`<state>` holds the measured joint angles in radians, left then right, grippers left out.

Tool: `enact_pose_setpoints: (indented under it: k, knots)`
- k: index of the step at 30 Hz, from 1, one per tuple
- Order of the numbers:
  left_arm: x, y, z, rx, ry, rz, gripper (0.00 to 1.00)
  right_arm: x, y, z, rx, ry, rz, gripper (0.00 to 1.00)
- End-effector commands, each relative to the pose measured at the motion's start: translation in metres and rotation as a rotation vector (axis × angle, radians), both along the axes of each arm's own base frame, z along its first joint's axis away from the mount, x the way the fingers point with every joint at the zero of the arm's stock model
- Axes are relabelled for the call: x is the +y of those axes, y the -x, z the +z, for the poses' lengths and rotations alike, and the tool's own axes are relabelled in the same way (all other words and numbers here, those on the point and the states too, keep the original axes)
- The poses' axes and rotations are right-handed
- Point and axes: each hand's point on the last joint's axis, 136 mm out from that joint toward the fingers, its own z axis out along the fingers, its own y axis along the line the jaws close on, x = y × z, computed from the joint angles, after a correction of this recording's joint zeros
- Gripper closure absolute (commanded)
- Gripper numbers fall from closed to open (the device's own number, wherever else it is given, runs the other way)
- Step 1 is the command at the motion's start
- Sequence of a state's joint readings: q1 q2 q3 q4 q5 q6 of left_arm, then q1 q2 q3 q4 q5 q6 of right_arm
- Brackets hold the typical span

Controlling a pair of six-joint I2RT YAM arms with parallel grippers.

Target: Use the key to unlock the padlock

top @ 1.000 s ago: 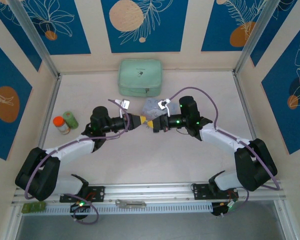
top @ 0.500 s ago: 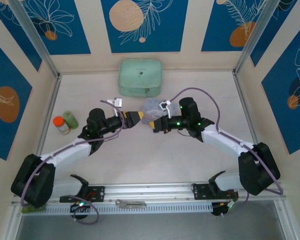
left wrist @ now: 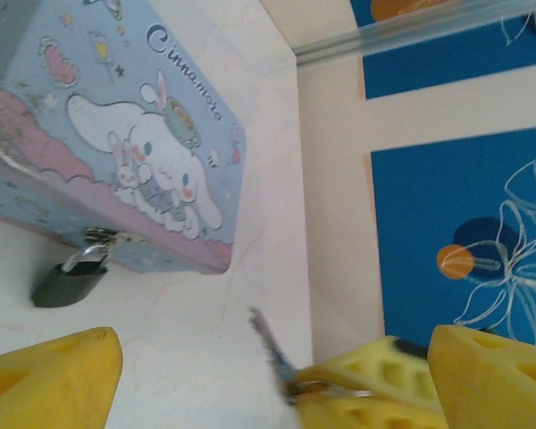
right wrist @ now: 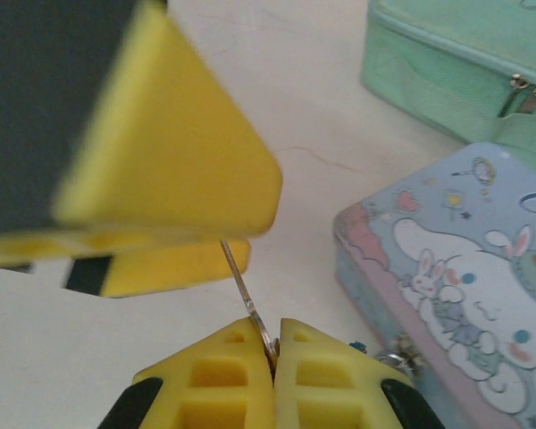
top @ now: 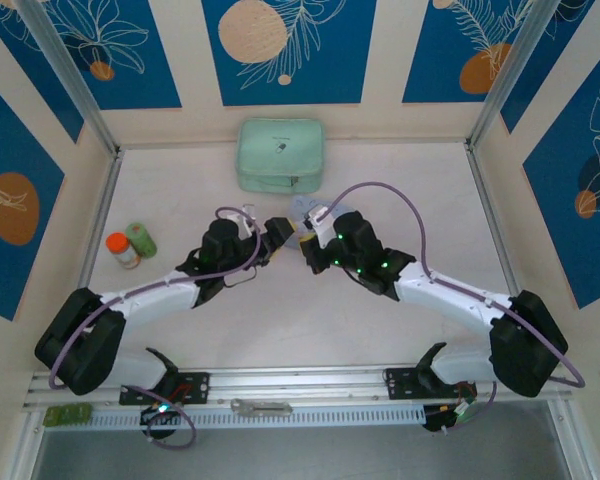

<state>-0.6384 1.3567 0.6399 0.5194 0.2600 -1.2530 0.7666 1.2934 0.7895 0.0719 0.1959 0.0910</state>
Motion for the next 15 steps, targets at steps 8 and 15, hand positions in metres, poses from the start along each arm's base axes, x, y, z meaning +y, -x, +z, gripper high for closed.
enact_pose_setpoints:
  k: [8,15]
  knots:
    - [0.003,-0.008,0.018,0.065,0.052,0.099,0.29,0.012,-0.004,0.005,-0.2,0.09,0.016,1.0]
    - [-0.007,-0.009,0.017,0.102,0.129,0.093,0.4,0.022,-0.003,0.004,-0.296,0.136,-0.002,1.0]
